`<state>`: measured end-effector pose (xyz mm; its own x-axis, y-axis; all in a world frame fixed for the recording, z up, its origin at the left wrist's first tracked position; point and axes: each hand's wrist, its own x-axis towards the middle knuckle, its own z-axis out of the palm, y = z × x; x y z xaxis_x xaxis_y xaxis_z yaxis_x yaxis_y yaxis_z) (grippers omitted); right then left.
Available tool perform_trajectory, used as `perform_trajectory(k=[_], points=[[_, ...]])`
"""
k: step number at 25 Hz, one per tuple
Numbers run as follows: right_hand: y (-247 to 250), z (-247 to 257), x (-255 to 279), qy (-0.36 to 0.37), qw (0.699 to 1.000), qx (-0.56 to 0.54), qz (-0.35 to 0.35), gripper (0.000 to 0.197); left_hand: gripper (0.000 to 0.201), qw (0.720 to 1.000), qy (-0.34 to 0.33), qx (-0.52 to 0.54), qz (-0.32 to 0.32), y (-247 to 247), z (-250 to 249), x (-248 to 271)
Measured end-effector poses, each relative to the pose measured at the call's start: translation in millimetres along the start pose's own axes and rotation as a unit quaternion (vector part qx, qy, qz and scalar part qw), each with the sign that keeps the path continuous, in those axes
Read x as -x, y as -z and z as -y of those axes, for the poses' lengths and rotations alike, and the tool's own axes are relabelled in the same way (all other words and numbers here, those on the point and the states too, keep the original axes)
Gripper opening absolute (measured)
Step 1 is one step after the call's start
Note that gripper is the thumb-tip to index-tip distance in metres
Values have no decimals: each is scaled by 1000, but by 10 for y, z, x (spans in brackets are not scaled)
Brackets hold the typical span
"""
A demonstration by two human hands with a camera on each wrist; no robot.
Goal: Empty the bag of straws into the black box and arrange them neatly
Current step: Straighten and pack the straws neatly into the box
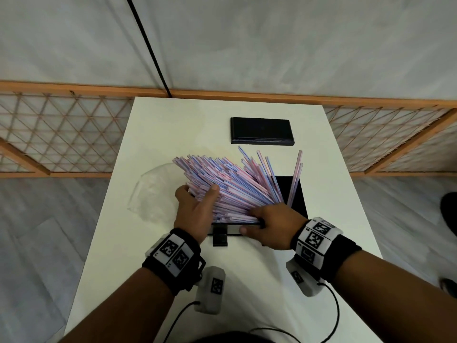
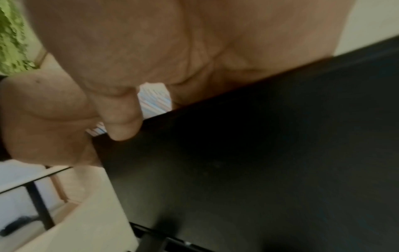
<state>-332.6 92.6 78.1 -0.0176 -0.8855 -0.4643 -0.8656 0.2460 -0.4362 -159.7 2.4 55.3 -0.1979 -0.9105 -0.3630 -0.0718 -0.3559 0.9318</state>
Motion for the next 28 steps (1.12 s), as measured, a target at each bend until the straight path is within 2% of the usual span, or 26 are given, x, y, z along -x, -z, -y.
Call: perform_trajectory(k=[3, 6, 9, 11, 13, 16, 19, 22, 23, 25, 28], points=[[31, 47, -83, 21, 999, -7, 29, 37, 47, 1000, -4, 25, 0, -34, 3, 15], [63, 72, -196, -18, 997, 48, 56, 44, 47, 999, 16, 50, -6, -23, -4, 8], [64, 141, -267, 2, 998, 16, 58, 38, 47, 998, 15, 63, -14, -28, 7, -12], [76, 183, -275, -21, 996, 37, 79, 48, 54, 997, 15, 67, -22, -28, 24, -24], [85, 201, -288, -46, 993, 35, 105, 56, 54, 998, 3, 55, -22, -26, 43, -34], [114, 236, -307, -22, 993, 10, 112, 47, 57, 999, -28, 16, -8, -38, 35, -15], [100, 268, -329, -38, 991, 57, 118, 61, 53, 999, -41, 17, 1, -38, 11, 0], [133, 315, -329, -36, 990, -16, 137, 50, 45, 998, -56, 22, 6, -49, 1, 1], [149, 333, -338, -33, 989, -17, 144, 53, 45, 998, -57, 25, 7, -40, 3, 4], [146, 339, -362, -29, 990, 10, 138, 62, 52, 998, -63, 23, 5, -34, 19, -1], [71, 318, -423, -8, 997, 28, 77, 54, 77, 996, -89, -5, 0, -7, 69, -28]])
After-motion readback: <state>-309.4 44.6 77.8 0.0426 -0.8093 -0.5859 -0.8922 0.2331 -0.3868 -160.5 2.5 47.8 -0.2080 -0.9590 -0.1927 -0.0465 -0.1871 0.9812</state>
